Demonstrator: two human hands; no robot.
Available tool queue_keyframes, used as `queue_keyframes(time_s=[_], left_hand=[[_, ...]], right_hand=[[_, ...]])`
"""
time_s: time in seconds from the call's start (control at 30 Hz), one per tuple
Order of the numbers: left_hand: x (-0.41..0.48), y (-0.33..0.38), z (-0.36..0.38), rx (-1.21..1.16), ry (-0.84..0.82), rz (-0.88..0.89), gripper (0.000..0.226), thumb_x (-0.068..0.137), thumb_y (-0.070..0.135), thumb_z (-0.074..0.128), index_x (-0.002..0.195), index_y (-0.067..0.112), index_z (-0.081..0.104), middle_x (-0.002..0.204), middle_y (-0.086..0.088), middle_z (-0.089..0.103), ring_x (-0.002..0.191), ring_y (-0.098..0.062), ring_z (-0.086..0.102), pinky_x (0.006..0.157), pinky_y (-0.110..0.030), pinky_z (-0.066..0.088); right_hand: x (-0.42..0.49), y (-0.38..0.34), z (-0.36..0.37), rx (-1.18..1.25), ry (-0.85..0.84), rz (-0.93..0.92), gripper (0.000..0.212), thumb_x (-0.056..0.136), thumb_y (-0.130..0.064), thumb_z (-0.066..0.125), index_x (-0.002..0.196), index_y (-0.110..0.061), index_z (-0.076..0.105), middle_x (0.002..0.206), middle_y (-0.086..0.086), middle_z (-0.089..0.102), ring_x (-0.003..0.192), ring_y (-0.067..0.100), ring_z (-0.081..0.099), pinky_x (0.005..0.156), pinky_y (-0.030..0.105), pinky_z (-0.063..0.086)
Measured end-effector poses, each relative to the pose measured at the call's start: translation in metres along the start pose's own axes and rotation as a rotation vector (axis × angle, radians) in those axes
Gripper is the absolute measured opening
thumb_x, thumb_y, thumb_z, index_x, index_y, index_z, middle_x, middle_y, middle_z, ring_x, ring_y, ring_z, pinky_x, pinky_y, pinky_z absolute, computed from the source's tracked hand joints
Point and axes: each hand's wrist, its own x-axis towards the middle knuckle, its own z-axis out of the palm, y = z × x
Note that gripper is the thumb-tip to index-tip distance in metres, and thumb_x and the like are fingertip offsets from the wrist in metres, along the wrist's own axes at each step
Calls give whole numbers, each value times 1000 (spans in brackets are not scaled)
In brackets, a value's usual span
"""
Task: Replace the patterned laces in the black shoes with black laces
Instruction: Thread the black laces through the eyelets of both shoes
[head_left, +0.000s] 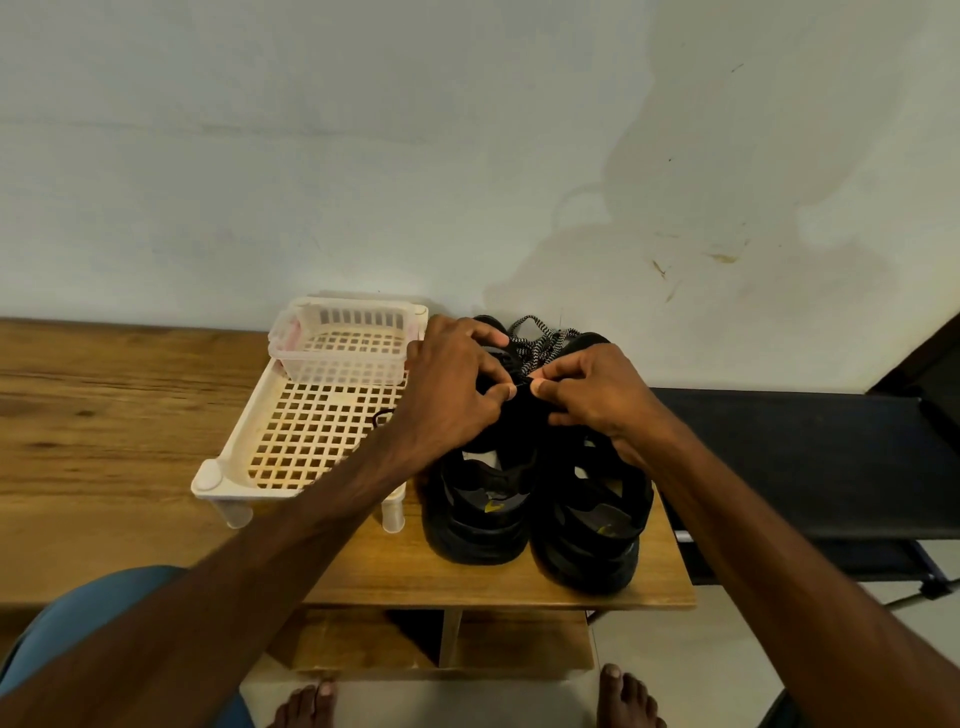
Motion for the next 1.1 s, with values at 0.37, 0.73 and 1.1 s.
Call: queue_keyframes(time_s=[0.37,0.73,1.1], left_hand=[[0,3,0,33,13,-29,4,81,30,81,84,32,81,130,20,56,125,-9,33,88,-28,16],[0,4,4,-65,11,-108,7,81,26,82,86,31,81,134,18,57,129,-15,37,100,-39,30],[0,-7,-2,175,-86,6,23,81,34,81,104,32,79,146,15,46,134,-16,25,96,-34,20]], right_hand=[[-3,-3,2,-184,55,-117,5,89,-17,79,94,-16,81,85,1,77,74,13,76,68,27,64],[1,-6,3,-256,-7,-171,9,96,-8,69,99,-10,77,91,7,76,72,17,76,65,30,64],[-5,-19,-1,-560,6,-338,19,100,-21,54,93,-9,67,80,8,71,65,24,70,61,41,62]])
